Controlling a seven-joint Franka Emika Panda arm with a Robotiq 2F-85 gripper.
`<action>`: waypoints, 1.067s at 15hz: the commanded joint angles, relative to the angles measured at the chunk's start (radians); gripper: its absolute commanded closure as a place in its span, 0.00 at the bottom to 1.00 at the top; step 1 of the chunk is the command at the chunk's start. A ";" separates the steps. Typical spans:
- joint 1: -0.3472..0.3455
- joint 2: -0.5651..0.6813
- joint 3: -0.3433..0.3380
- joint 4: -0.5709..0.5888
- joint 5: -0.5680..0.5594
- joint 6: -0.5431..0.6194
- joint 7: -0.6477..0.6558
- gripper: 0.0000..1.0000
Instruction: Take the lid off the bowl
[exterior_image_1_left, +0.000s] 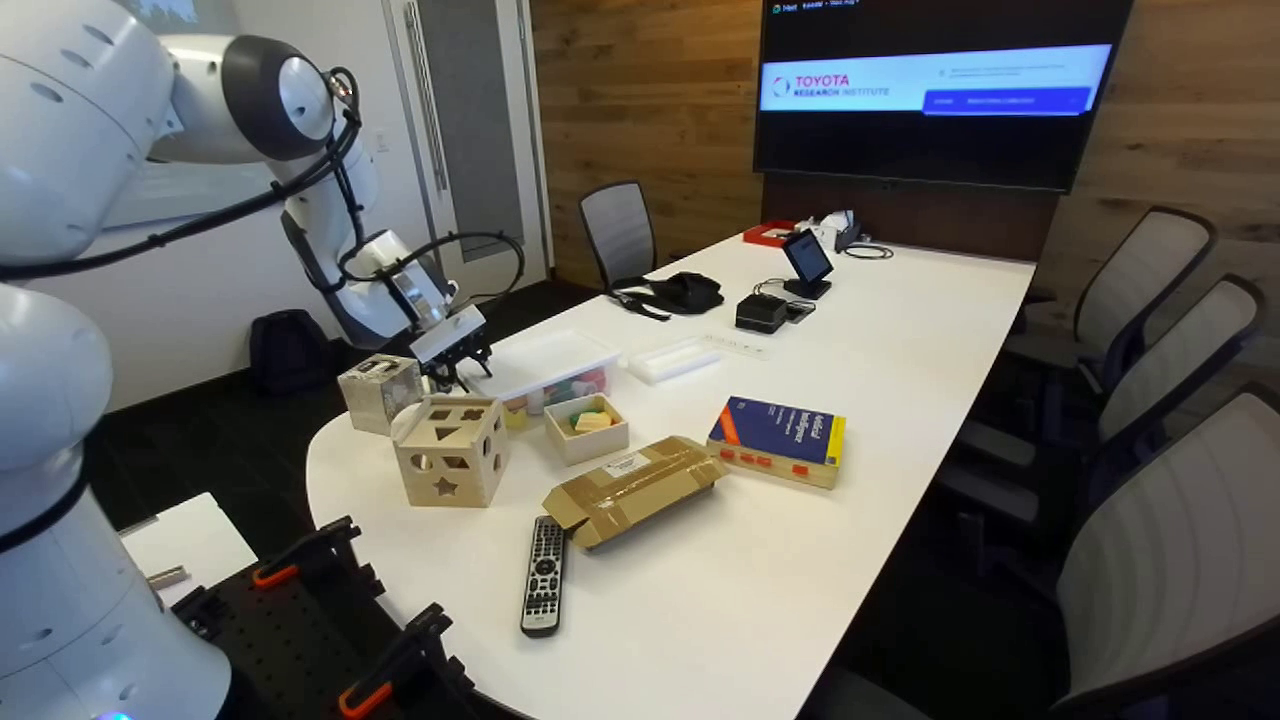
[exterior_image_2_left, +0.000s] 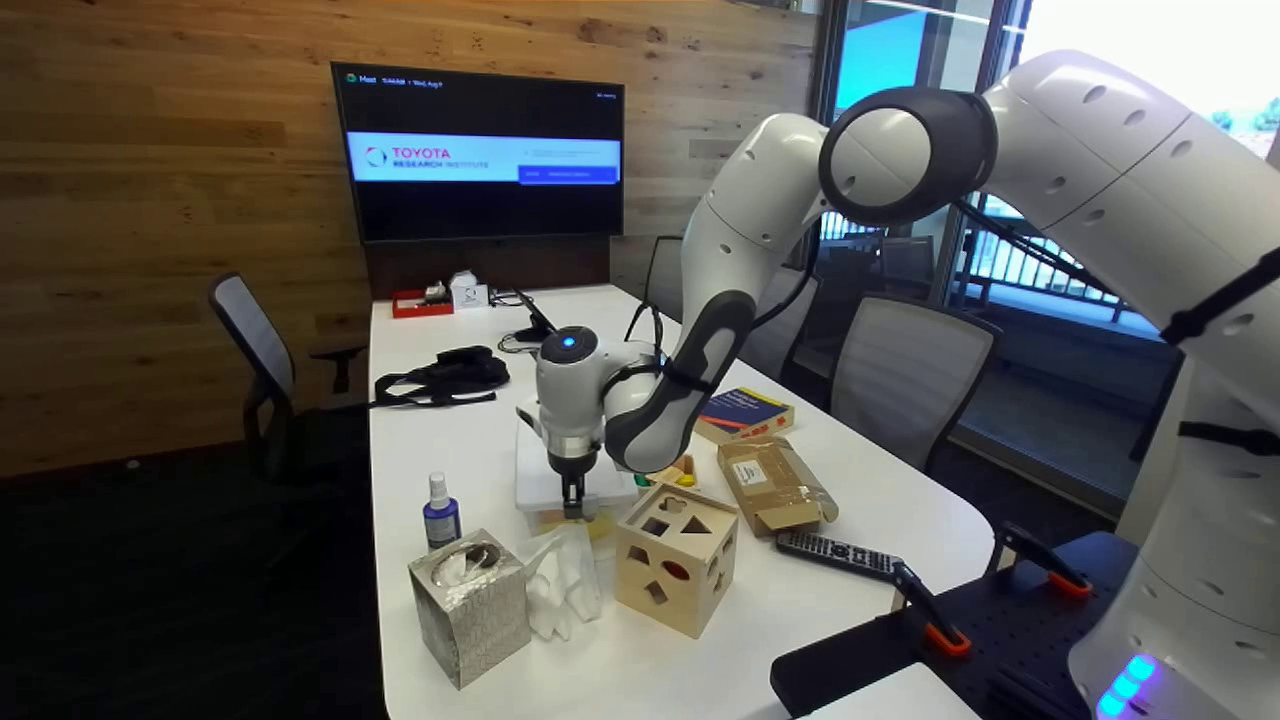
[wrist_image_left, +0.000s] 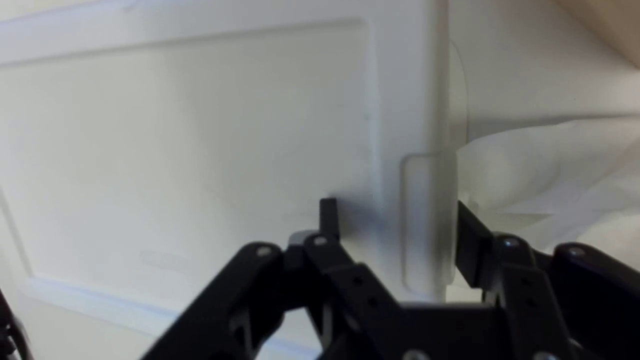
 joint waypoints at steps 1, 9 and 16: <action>0.008 -0.006 -0.009 -0.007 -0.028 0.013 0.030 0.70; -0.055 -0.012 0.068 0.002 0.021 -0.044 -0.076 0.89; -0.143 -0.011 0.159 0.035 0.115 -0.123 -0.218 0.89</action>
